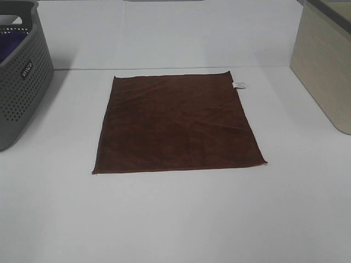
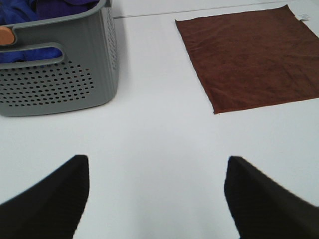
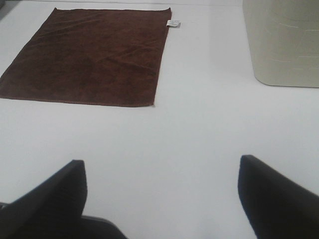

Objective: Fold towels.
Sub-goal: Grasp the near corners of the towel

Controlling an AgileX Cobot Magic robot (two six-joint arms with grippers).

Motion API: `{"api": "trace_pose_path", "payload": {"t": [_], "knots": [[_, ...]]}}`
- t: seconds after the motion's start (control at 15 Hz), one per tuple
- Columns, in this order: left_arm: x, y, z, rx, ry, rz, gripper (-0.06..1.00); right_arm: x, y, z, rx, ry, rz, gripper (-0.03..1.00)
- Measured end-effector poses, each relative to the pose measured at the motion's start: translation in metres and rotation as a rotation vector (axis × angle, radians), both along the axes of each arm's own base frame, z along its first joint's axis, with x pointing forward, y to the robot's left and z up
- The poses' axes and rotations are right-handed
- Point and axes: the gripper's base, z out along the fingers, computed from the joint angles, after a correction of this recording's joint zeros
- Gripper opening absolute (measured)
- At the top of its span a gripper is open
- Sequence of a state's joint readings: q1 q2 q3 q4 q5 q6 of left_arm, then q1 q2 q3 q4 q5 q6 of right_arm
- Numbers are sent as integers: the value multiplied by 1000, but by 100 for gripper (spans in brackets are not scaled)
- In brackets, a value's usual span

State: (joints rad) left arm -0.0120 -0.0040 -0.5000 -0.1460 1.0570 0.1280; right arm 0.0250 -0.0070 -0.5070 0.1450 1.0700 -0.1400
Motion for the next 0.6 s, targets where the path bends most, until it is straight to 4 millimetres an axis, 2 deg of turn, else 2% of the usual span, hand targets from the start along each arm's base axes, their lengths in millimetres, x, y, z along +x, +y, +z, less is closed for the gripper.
{"api": "trace_pose_path", "payload": {"t": [0.6], "knots": [[0,0,0,0,0,0,72,0,0,0,0,0,0,79]]}}
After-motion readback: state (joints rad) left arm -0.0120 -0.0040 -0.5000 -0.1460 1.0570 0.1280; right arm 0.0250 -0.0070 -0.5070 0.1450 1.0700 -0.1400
